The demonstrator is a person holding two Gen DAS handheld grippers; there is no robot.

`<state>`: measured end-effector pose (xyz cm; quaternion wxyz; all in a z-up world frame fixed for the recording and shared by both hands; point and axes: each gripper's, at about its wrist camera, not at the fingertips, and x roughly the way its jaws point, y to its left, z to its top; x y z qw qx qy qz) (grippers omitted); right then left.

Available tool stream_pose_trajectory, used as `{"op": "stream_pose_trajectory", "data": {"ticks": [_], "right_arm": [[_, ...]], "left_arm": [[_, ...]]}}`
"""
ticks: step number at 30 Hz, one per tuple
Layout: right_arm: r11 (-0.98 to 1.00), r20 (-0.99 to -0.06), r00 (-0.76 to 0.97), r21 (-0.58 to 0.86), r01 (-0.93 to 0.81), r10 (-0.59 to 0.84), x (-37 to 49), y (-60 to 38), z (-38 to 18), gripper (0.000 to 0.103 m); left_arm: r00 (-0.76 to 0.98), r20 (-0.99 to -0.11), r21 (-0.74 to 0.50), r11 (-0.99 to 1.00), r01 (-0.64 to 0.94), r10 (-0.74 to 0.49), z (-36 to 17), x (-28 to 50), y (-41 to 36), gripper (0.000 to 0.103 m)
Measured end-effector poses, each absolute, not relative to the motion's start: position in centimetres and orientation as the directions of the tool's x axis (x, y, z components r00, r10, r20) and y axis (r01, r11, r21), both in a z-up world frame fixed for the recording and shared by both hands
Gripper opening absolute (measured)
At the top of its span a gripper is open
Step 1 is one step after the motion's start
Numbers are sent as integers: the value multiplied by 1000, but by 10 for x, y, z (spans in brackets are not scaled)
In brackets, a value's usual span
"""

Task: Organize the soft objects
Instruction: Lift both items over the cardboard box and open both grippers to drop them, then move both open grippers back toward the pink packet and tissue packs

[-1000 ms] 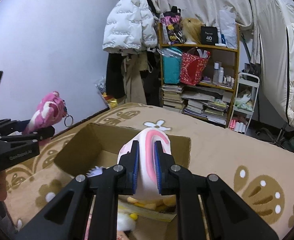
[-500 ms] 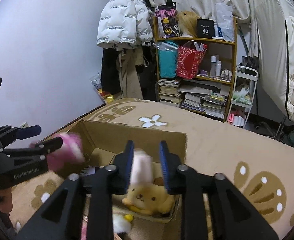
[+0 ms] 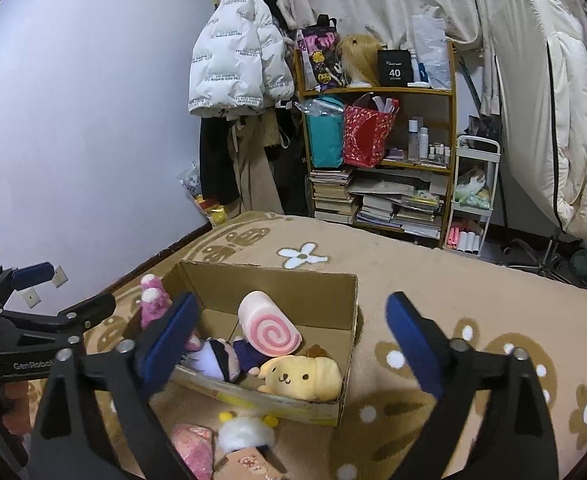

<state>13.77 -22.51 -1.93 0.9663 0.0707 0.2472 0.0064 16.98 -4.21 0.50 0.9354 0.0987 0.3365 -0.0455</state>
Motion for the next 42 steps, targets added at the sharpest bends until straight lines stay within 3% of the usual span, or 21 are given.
{"op": "stream_pose_trajectory", "data": {"ticks": [15,25,42], "right_arm": [[993,-508,860,119,16,47,82,-210,-16,103],[982,-542,838,183,46,62,55,-209,-39,103],[956,-716,694,249,153,76,49,-213,-109,103]], "left_arm": [[716,-698,125,987,104,13,-5,112,-2,103],[686,-728,90,989,116,-14,-26,89,0,103],[592,-806,105,982,155,-7,-70,75,-8,103]]}}
